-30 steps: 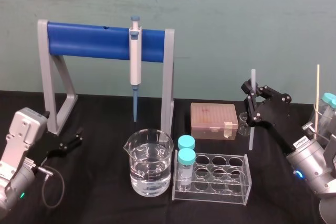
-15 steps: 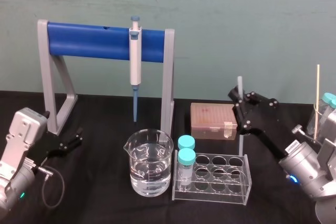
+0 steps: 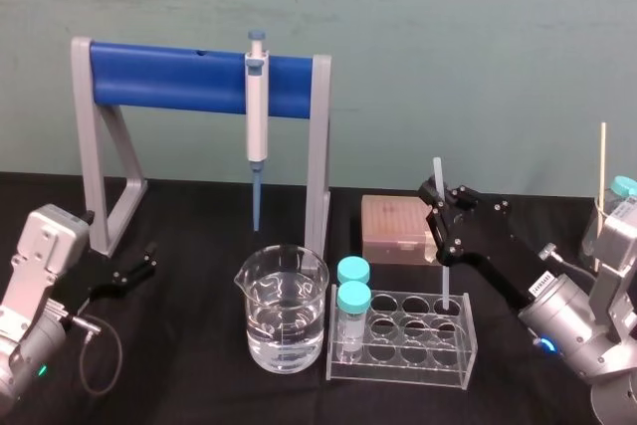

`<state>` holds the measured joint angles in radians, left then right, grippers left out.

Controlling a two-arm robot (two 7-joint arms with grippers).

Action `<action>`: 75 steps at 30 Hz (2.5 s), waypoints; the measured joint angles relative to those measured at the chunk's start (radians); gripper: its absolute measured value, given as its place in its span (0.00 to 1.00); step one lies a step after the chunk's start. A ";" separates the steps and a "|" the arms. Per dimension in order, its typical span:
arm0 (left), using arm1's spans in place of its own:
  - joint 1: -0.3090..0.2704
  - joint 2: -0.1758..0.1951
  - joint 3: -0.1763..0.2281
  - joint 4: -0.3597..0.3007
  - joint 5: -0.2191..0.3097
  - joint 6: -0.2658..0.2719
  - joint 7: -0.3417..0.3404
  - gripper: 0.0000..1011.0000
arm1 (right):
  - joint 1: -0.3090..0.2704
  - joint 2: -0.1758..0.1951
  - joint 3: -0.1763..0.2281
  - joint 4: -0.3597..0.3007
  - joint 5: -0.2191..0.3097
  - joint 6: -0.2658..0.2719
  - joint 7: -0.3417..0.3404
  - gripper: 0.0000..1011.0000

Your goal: Pick up the stirring rod with one hand, then place it down.

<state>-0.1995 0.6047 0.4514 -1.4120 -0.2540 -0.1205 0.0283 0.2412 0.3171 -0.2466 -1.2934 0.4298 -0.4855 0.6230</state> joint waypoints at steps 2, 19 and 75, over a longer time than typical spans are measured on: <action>0.000 0.000 0.000 0.000 0.000 0.000 0.000 0.99 | 0.006 0.000 -0.002 0.013 0.010 0.009 0.006 0.07; 0.000 0.000 0.000 0.000 0.000 0.000 0.000 0.99 | 0.047 0.007 -0.034 0.095 0.039 0.049 0.045 0.07; 0.000 0.000 0.000 0.000 0.000 0.000 0.000 0.99 | 0.058 0.020 -0.054 0.117 0.020 0.076 0.036 0.77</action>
<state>-0.1995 0.6047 0.4514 -1.4120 -0.2540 -0.1205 0.0283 0.2994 0.3369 -0.3003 -1.1768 0.4495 -0.4090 0.6586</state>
